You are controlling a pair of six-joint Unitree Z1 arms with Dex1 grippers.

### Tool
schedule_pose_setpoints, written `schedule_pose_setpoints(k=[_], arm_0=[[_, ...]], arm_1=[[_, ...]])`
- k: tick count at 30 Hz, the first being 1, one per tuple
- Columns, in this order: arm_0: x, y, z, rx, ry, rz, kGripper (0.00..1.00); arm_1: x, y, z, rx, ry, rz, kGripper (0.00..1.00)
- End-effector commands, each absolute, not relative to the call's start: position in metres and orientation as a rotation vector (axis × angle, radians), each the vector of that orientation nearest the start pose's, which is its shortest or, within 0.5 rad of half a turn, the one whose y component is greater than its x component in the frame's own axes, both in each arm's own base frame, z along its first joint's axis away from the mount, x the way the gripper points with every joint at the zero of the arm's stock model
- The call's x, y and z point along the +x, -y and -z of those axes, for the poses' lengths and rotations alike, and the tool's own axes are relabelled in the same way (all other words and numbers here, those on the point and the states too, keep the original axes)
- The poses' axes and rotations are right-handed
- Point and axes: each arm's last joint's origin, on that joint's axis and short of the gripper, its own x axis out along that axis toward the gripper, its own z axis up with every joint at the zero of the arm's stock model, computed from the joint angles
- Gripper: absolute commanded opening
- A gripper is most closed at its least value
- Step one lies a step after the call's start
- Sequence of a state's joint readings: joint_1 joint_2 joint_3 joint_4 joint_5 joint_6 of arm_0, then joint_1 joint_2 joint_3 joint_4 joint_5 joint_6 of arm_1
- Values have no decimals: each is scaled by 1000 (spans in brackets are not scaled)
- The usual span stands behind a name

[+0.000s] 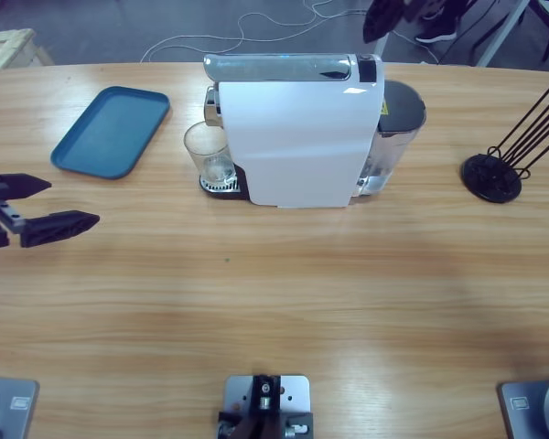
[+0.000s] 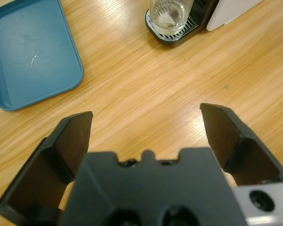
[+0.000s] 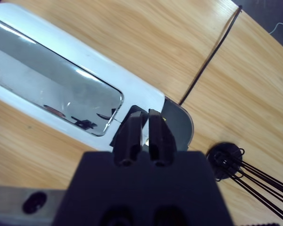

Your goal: Pour coffee

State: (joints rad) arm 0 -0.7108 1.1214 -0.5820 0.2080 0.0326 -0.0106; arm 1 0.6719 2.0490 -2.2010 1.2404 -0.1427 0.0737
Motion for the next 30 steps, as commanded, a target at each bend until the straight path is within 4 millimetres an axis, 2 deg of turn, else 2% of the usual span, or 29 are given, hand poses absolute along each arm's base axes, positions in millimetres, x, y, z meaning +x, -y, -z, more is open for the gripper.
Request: schedule_pose_setpoints(k=[1,17,30], arm_0=[[117,97,-264,274,-751,629,982],[117,98,-264,274,-752,629,982],[118,98,-264,275,-753,628,982]], arm_1=[[348,-262,-360,-429,-1129,-405,0],[350,-266,-350,-422,-1152,-405,0],[340,-270,-334,-418,-1174,-412,0]])
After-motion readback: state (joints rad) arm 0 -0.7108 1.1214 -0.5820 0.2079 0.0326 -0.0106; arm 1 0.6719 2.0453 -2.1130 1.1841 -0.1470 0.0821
